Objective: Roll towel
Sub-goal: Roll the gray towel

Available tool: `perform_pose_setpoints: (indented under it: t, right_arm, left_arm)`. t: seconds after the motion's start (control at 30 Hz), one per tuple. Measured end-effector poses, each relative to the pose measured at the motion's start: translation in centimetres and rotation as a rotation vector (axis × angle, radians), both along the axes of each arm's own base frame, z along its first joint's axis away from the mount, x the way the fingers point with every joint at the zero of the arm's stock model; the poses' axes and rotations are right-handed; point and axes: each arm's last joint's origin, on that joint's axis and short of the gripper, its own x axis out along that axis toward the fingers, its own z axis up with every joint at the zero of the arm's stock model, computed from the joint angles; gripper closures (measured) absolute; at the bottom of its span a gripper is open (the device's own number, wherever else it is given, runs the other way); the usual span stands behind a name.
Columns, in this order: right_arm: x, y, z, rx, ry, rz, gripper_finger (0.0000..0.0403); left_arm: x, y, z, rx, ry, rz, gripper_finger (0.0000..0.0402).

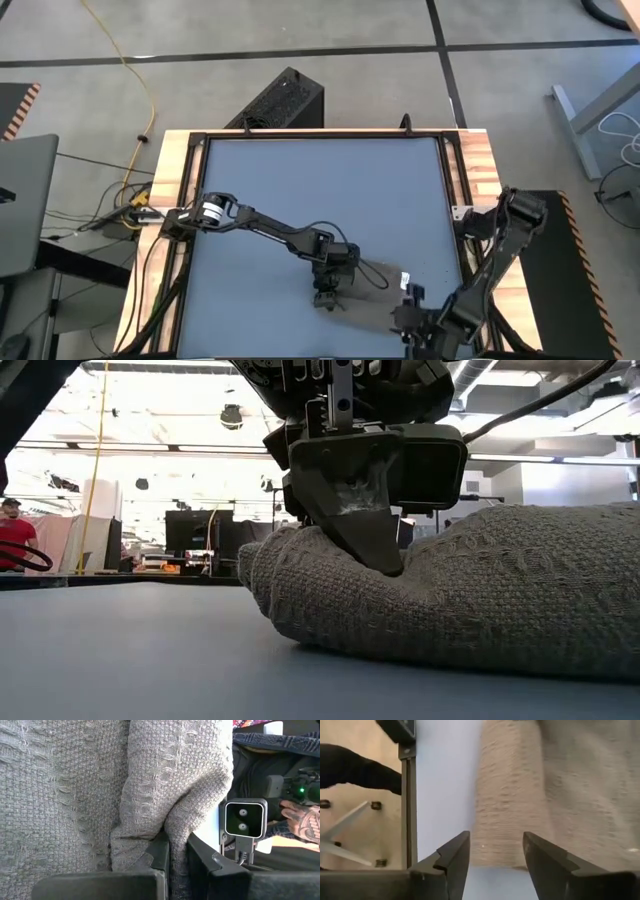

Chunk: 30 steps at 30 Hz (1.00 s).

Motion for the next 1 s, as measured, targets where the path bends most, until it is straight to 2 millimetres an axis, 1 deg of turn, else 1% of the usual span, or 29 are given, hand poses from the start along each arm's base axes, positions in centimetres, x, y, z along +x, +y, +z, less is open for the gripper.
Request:
perform_pose_setpoints:
  t: [0.1,0.2,0.37,0.47,0.53,0.63,0.7,0.73,0.87,1.0]
  right_arm:
    - [0.1,1.1,-1.7,-0.024,-0.012,0.012,0.0191]
    - [0.7,1.7,-3.6,-0.069,0.01,0.015,0.0191]
    - [2.0,2.6,-5.7,-0.167,0.038,0.064,0.0197]
    - [2.6,3.0,-6.8,-0.194,0.055,0.026,0.021]
    - [2.9,3.2,-7.2,-0.198,0.078,-0.015,0.0232]
    - [2.8,3.6,-7.2,-0.165,0.109,-0.054,0.0289]
    - [2.4,3.9,-6.6,-0.133,0.106,-0.063,0.0334]
    - [2.1,4.0,-6.4,-0.116,0.104,-0.073,0.0349]
    - [0.9,4.0,-4.8,-0.032,0.096,-0.167,0.0351]
    - [0.0,3.9,-3.2,0.068,0.085,-0.251,0.0351]
  left_arm:
    - [0.0,0.0,0.0,-0.002,-0.001,-0.003,0.0381]
    - [0.0,-0.1,0.0,-0.003,-0.002,-0.005,0.0381]
    - [0.0,-0.1,0.0,-0.008,-0.001,-0.009,0.0381]
    - [-0.1,-0.1,0.1,-0.032,0.001,-0.026,0.0381]
    - [-0.1,0.0,0.1,-0.042,-0.009,-0.043,0.038]
    - [0.0,0.5,0.2,-0.066,-0.03,-0.069,0.037]
    - [0.0,1.1,0.3,-0.102,-0.04,-0.1,0.0361]
    - [0.0,1.3,0.4,-0.108,-0.049,-0.109,0.0357]
    - [-0.5,2.0,2.6,-0.045,-0.127,-0.134,0.0352]
    - [-1.3,1.6,5.1,0.033,-0.215,-0.175,0.0351]
